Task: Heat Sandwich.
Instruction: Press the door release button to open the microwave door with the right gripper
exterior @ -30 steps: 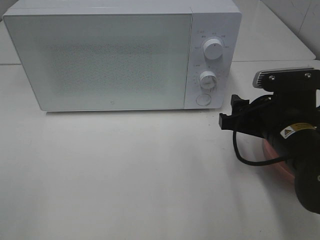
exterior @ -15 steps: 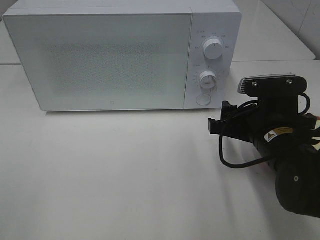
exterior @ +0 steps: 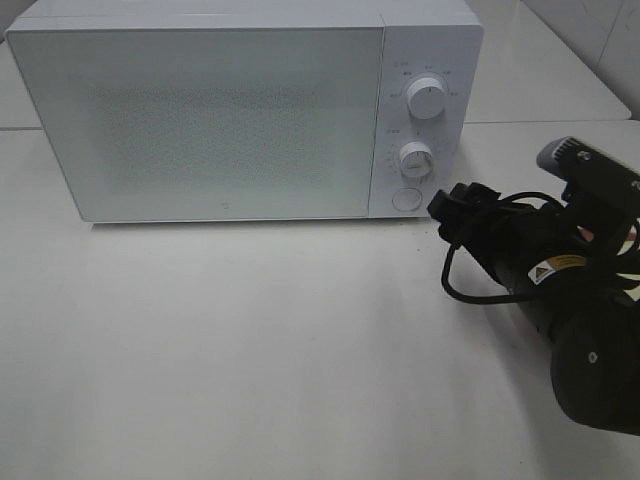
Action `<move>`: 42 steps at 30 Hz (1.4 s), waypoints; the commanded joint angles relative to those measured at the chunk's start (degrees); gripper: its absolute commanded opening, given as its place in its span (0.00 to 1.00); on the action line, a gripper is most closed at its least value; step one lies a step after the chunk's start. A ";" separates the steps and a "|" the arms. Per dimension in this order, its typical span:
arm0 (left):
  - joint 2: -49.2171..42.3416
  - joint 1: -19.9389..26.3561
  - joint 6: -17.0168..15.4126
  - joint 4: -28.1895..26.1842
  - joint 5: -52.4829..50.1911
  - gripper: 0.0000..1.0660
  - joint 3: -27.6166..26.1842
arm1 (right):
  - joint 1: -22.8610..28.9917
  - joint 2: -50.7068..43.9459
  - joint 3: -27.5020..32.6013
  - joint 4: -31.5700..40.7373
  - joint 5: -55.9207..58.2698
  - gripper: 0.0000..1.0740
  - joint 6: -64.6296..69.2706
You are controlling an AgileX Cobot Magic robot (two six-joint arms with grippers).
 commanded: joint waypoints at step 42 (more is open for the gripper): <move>-1.32 -0.34 -0.11 -0.11 -0.80 0.92 0.06 | -0.63 6.13 -6.53 -9.34 6.02 0.00 64.40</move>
